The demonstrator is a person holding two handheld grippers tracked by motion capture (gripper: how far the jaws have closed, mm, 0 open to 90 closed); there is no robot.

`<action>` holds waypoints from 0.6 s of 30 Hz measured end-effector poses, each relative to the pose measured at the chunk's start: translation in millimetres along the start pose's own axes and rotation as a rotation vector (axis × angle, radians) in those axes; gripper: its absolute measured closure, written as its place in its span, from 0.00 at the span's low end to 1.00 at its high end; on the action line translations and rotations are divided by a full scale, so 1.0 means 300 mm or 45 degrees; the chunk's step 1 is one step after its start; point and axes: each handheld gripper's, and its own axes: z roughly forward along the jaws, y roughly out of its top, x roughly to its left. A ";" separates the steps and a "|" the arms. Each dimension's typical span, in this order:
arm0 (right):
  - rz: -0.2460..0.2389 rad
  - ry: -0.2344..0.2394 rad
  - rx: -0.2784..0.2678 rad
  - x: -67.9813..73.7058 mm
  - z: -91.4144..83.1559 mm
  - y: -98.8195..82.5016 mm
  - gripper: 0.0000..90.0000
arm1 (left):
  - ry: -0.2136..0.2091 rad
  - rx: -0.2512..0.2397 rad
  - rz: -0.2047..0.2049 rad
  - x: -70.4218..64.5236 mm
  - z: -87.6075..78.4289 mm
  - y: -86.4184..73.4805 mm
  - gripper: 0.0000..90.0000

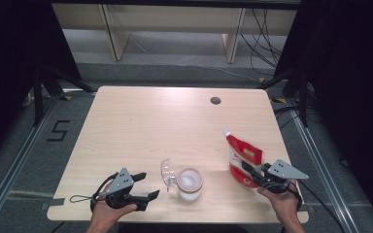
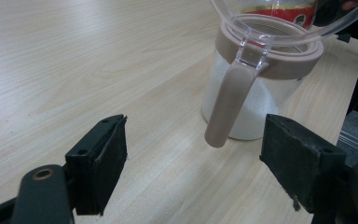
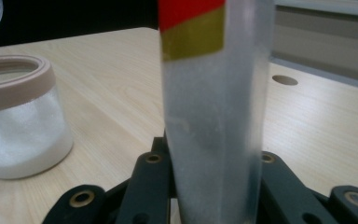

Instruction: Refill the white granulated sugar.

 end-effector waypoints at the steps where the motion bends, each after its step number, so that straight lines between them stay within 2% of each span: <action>1: -0.006 -0.008 -0.005 -0.001 -0.001 -0.001 0.85 | 0.001 0.000 -0.002 0.000 0.000 0.000 0.24; 3: -0.023 -0.014 -0.009 -0.005 -0.001 -0.002 0.85 | 0.005 -0.003 -0.023 -0.003 0.000 -0.001 0.24; 4: 0.006 -0.010 -0.010 0.000 0.002 -0.005 0.85 | 0.005 -0.005 -0.035 -0.004 0.001 -0.002 0.24; 8: 0.036 0.012 0.006 0.004 0.001 -0.006 0.85 | 0.005 -0.005 -0.034 -0.004 0.001 -0.002 0.24; 9: -0.008 -0.014 -0.014 -0.004 0.001 -0.005 0.85 | 0.006 -0.005 -0.035 -0.004 0.001 -0.002 0.24; 10: 0.033 -0.001 0.013 0.002 -0.004 -0.007 0.85 | 0.006 -0.005 -0.035 -0.004 0.001 -0.002 0.24; 13: 0.037 0.007 0.001 -0.001 -0.001 -0.008 0.84 | 0.006 -0.004 -0.035 -0.004 0.001 -0.002 0.25; 15: 0.078 -0.002 0.019 0.009 -0.003 -0.009 0.83 | 0.005 -0.002 -0.031 -0.004 0.001 -0.002 0.24; 16: 0.078 -0.002 0.019 0.009 -0.003 -0.009 0.83 | 0.005 -0.002 -0.031 -0.004 0.001 -0.002 0.24; 17: 0.043 -0.003 0.003 0.007 -0.003 -0.013 0.82 | 0.003 0.000 -0.029 -0.004 0.001 -0.002 0.24; 18: 0.062 0.005 0.013 0.012 -0.006 -0.014 0.81 | 0.005 0.001 -0.027 -0.004 0.001 -0.002 0.24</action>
